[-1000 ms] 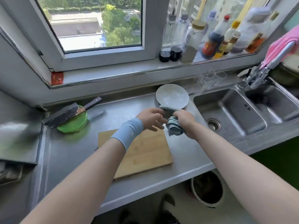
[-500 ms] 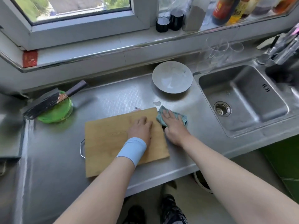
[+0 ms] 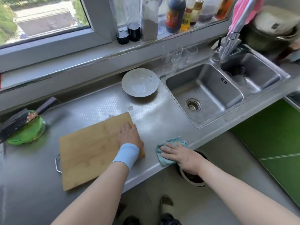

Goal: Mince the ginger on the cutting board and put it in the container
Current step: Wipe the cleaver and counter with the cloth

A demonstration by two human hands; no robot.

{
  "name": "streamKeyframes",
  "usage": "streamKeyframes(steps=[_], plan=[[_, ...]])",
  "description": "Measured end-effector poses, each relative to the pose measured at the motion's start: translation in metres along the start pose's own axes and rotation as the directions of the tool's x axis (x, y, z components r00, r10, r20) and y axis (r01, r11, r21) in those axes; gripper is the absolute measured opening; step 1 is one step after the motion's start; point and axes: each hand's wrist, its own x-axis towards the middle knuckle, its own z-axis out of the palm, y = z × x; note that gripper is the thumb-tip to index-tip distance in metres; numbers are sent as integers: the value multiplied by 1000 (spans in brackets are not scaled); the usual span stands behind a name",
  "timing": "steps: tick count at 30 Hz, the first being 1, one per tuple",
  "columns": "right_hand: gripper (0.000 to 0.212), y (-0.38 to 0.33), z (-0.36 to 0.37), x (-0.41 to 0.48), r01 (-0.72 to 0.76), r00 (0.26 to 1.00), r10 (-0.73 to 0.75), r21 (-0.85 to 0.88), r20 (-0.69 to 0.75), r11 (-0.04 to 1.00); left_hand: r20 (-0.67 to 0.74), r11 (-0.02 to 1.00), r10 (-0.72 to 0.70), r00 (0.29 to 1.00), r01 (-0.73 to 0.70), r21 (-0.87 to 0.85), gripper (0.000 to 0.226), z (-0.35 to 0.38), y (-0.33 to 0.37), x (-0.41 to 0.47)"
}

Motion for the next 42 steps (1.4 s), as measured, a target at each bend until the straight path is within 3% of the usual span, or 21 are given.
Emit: streamKeyframes(steps=[3,6,11,12,14,16,17,20,23,26,28,32,34,36,38,39,40,42], plan=[[83,37,8,-57,-73,997,73,-37,4,997,-45,971,185,982,-189,-147,53,8,53,-15],[79,63,10,-106,-181,983,181,-63,-10,981,47,882,396,917,-365,-298,48,19,116,-37],[65,79,-6,-129,-398,917,398,3,25,917,269,838,504,821,-387,-385,44,35,177,-67],[57,82,-8,-132,-459,886,458,2,76,888,290,840,505,813,-385,-382,45,34,181,-71],[47,87,-14,-144,-635,743,630,-60,226,770,323,841,506,799,-374,-391,47,29,183,-76],[49,87,-16,-156,-734,657,727,-51,201,677,338,839,491,803,-332,-431,47,24,179,-78],[50,83,-23,-152,-740,662,734,-24,148,672,334,837,473,816,-296,-460,48,21,171,-77],[34,54,-53,-130,-708,697,717,132,-24,693,297,812,475,828,-283,-511,59,11,161,-77],[21,6,-91,-73,-599,762,636,245,-118,762,142,736,494,858,-326,-593,70,-6,131,-76],[23,-50,-120,-13,-492,813,561,331,-156,805,-32,685,318,948,-253,-683,42,-24,77,-63],[19,-86,-130,25,-412,842,508,391,-182,823,-59,651,208,976,-183,-737,28,-38,27,-55],[13,-152,-135,99,-311,895,429,520,-120,795,-67,745,95,993,-115,-657,15,-59,-83,-49],[20,-183,-136,136,-300,882,450,569,-140,766,-112,736,-40,993,-46,-675,14,-55,-137,-48],[17,-216,-133,170,-282,823,520,629,-230,724,-101,717,-189,977,67,-693,30,-42,-186,-47],[16,-244,-121,203,-248,754,490,501,-437,829,-131,745,-265,955,117,-657,46,-25,-226,-43],[23,-256,-109,223,-223,758,406,383,-510,896,-149,770,-262,953,113,-628,48,-17,-243,-41],[37,-267,-95,241,-205,801,324,277,-504,939,-150,803,-228,962,98,-588,47,-8,-257,-38],[69,-285,-65,272,-209,938,216,56,-269,976,-89,874,-117,989,60,-482,40,8,-275,-30]])
